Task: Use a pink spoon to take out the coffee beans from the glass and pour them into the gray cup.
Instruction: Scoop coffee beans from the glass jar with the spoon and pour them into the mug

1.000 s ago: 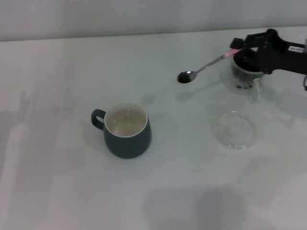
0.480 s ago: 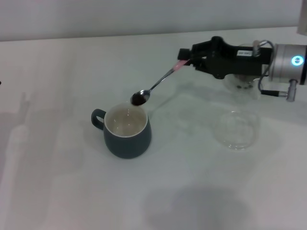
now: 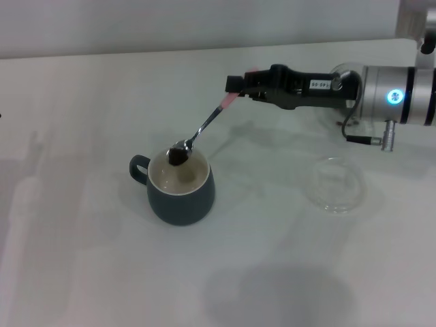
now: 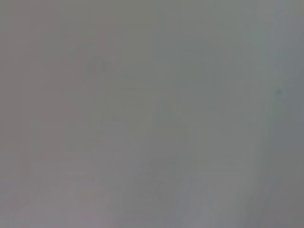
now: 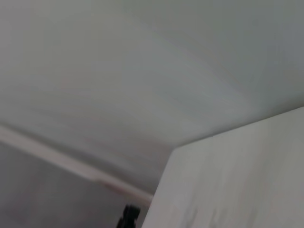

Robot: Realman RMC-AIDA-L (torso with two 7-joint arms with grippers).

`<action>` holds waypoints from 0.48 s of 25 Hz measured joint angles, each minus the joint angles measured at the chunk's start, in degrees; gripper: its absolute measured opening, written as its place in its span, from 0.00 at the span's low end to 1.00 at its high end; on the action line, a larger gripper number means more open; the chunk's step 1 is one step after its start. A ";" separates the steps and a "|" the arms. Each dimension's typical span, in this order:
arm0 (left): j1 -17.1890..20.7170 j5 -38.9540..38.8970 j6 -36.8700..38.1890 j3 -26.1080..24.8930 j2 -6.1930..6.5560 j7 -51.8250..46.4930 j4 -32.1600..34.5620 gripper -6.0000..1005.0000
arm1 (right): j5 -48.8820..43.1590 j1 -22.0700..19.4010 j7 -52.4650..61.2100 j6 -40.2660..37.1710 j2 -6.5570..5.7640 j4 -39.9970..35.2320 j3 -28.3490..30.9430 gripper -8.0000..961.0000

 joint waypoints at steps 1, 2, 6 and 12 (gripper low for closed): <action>-0.05 -0.05 -0.01 -0.02 0.00 -0.01 -0.01 0.80 | 0.57 -0.04 -1.23 -0.06 0.03 0.00 -1.14 0.17; -0.11 -0.11 -0.01 -0.04 0.02 -0.01 -0.01 0.80 | 1.01 -0.05 -2.68 -0.15 0.09 -0.06 -2.62 0.17; -0.32 -0.24 -0.04 -0.21 0.07 -0.02 -0.03 0.80 | 5.25 -0.14 -9.29 -1.25 0.26 -0.33 -8.98 0.17; -0.31 -0.29 -0.12 -0.39 0.18 -0.03 -0.03 0.80 | 9.13 -1.37 -14.03 -3.49 0.02 -1.25 -11.27 0.17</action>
